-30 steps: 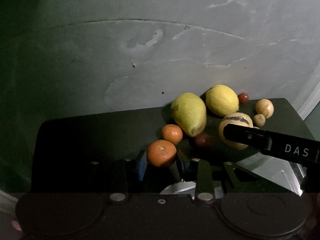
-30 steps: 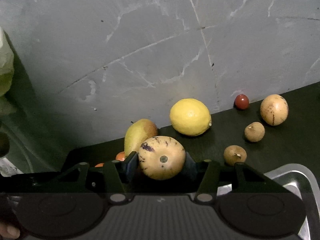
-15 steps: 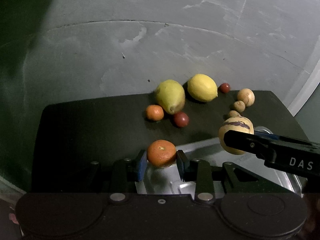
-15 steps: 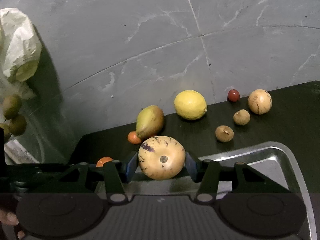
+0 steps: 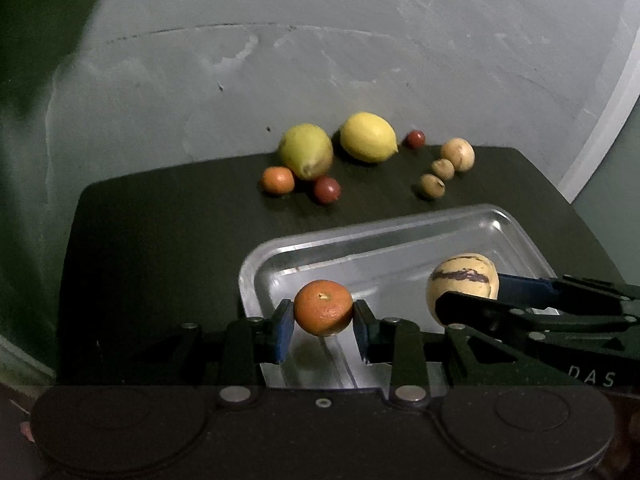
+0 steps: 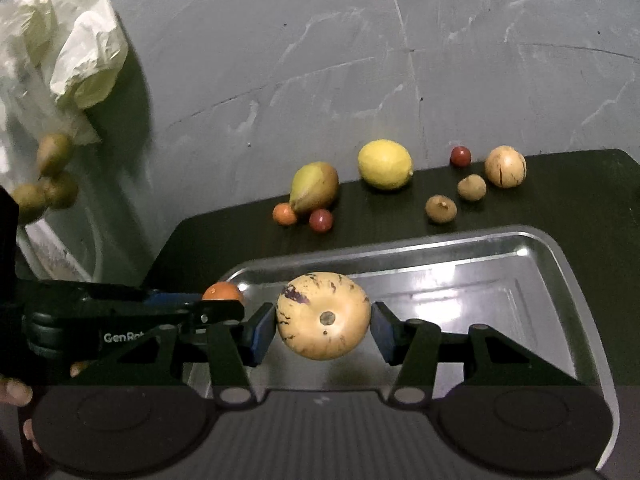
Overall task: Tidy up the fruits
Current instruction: 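Carry the tangerine and striped fruit back over the tray with both tools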
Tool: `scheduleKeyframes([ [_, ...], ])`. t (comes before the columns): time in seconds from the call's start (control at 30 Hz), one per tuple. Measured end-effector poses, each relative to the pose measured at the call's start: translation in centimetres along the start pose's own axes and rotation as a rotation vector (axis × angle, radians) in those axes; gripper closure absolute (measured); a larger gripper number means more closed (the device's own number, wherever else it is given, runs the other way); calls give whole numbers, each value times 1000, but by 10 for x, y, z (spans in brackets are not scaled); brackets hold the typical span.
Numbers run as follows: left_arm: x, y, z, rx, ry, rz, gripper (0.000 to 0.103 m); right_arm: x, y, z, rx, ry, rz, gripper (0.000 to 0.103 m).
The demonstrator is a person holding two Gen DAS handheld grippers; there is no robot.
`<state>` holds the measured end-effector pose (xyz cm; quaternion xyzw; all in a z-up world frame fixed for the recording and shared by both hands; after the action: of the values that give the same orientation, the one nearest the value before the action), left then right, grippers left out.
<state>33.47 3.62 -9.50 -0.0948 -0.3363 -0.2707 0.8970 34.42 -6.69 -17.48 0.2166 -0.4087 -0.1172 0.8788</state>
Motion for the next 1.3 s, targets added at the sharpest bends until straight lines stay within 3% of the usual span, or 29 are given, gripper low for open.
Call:
scheduleKeyframes([
  [0.53, -22, -25, 10, -38, 41, -9, 69, -38, 2, 22, -24, 48, 79, 47],
  [1.3, -32, -28, 8, -38, 69, -13, 69, -54, -4, 22, -33, 74, 67, 47],
])
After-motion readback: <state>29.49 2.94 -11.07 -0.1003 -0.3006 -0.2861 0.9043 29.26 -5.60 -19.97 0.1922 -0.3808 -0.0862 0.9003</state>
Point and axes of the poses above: each gripper's, at about its wrist camera, not at the fingertips, and z roughly against the way its jaws point, y to its left, x to its top, the point moved 4 cm from there along -z, roughly the way its jaws point, and after that the axes turned 15 degrees about -z, right-handed, at the moved point
